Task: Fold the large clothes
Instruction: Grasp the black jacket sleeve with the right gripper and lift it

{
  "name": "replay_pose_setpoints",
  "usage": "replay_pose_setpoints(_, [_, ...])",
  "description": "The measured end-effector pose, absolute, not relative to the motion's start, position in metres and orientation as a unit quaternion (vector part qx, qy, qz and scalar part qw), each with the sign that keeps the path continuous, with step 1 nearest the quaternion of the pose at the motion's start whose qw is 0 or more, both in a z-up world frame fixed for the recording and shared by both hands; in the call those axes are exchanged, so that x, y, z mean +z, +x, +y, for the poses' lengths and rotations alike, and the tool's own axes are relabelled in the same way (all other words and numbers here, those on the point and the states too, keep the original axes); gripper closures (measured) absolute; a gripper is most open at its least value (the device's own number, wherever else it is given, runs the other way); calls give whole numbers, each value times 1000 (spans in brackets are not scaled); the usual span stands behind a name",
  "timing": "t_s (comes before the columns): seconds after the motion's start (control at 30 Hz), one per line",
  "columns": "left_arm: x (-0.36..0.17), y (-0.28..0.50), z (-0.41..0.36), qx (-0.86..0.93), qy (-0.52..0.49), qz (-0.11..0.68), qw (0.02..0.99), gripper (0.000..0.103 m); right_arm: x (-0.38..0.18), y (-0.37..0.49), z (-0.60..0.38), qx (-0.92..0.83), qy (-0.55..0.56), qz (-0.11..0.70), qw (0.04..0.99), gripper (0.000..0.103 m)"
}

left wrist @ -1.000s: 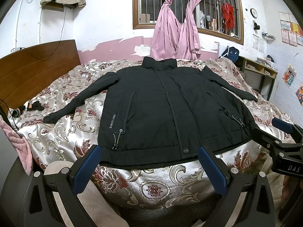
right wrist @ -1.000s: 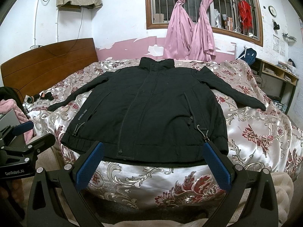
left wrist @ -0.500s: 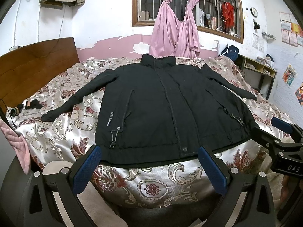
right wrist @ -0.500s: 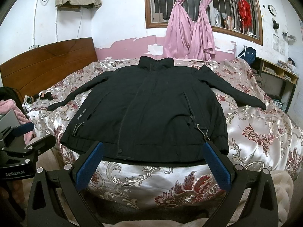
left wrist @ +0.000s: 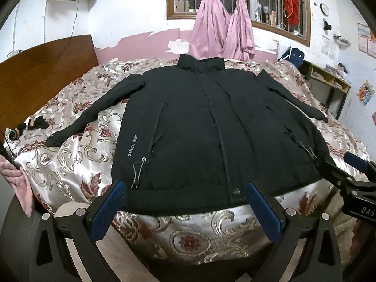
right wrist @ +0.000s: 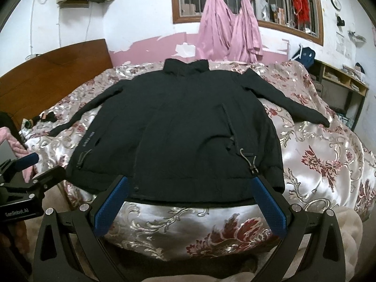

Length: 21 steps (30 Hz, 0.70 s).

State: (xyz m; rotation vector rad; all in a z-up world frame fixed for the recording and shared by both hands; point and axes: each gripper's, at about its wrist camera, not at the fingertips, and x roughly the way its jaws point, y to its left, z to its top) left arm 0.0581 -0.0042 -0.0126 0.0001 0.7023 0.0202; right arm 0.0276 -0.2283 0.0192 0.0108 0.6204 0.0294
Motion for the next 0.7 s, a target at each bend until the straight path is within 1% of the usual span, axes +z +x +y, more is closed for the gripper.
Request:
replay_pose_setpoints(0.17, [-12,93,-11,11,6,355,935,1,16,55,-245,-1,30,316,948,1])
replay_pose_setpoints(0.37, [-7,144,-25,-3,3,362,932,0,18,89,-278,-33,69,306,949,1])
replay_pose_setpoints(0.57, [-2,209,-39,-14,-21,376,926,0,24,134,-340,-95,125,274,949,1])
replay_pose_setpoints(0.7, [0,255,-56,-16,-18,378,925,0,27,175,-403,-155,189,246,938,1])
